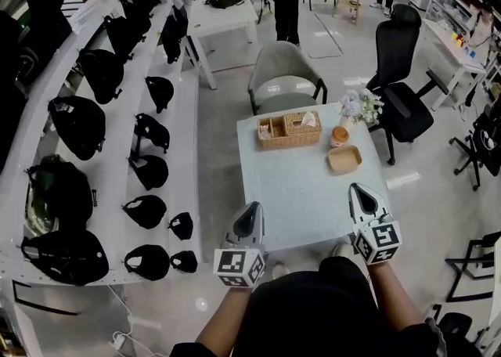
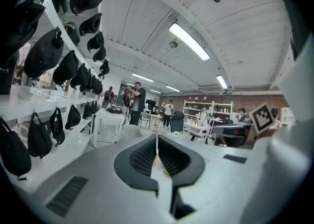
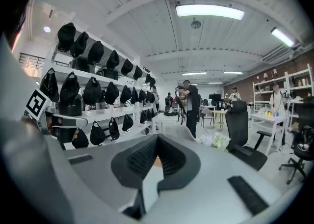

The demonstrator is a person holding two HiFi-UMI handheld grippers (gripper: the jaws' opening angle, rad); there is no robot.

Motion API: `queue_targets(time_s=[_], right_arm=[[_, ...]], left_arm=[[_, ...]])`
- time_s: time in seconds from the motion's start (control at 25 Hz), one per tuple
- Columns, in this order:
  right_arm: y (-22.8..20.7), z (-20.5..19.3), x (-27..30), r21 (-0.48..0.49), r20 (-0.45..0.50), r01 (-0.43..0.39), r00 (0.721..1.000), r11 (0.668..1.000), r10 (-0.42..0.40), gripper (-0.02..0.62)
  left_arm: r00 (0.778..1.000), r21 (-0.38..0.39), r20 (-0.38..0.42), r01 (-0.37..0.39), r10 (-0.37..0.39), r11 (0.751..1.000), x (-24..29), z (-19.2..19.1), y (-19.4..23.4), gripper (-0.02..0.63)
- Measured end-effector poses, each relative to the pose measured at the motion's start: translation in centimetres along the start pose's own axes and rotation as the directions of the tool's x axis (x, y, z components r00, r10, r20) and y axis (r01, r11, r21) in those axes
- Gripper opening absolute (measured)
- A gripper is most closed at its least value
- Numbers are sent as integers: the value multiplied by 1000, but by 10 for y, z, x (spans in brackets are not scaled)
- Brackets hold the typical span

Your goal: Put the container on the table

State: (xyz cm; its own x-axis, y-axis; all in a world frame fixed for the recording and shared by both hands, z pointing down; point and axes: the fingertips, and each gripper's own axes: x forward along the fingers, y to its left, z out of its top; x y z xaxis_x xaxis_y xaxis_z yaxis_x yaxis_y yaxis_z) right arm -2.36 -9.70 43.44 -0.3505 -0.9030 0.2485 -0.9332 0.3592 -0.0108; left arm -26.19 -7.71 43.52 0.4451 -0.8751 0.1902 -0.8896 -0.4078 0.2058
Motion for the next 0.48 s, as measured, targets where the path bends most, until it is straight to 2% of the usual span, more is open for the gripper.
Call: queue_targets(time_s=[0.48], right_arm=[[-14,-5,4,-7,-3,-4,1000,1000,4,-2]], left_arm=[[1000,4,-3,-13,13,1000,10,-3,-9,15]])
